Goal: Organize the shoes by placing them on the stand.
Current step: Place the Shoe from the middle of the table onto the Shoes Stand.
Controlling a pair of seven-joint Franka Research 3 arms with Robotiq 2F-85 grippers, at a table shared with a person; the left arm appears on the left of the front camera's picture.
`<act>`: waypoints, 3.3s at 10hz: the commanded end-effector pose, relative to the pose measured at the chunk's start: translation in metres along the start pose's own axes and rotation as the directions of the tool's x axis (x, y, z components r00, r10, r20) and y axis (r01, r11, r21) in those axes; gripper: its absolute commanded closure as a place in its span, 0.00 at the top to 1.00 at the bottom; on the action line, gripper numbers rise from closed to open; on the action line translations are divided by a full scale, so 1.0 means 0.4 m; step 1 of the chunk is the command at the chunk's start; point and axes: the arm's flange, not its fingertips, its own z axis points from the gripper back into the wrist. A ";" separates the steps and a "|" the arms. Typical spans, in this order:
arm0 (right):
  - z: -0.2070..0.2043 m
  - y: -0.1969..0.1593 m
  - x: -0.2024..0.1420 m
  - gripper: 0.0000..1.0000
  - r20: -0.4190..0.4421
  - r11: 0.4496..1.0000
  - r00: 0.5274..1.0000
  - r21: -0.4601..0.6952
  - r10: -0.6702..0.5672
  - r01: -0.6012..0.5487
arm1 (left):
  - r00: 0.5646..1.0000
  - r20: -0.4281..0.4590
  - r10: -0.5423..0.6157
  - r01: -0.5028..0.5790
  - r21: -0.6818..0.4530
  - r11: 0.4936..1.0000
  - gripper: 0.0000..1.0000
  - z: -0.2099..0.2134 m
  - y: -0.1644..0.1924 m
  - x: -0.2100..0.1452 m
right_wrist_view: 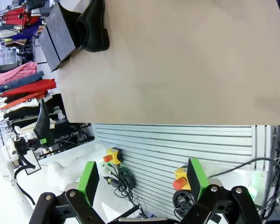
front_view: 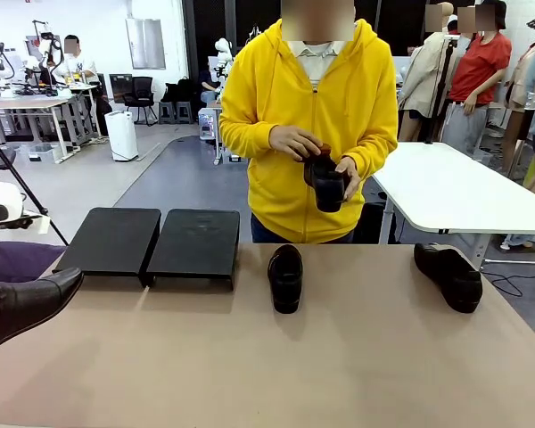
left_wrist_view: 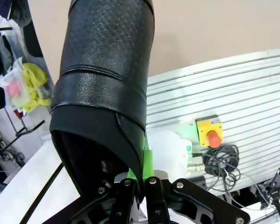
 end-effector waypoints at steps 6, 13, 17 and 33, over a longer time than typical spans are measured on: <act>0.008 -0.003 -0.003 1.00 -0.007 1.000 1.000 -0.016 0.016 -0.016 | 0.983 0.073 0.169 -0.146 -0.246 0.958 0.00 0.144 -0.021 0.652; 0.008 -0.003 -0.003 1.00 -0.007 1.000 1.000 -0.016 0.016 -0.016 | 0.914 -0.032 0.405 -0.389 -0.355 0.850 0.00 0.001 -0.031 1.017; 0.008 -0.003 -0.003 1.00 -0.007 1.000 1.000 -0.016 0.016 -0.016 | 0.923 0.048 0.381 -0.338 -0.368 0.866 0.00 -0.021 -0.069 1.031; 0.008 -0.003 -0.003 1.00 -0.007 1.000 1.000 -0.016 0.016 -0.016 | 0.983 0.129 0.133 -0.101 -0.232 0.968 0.57 -0.140 -0.080 1.085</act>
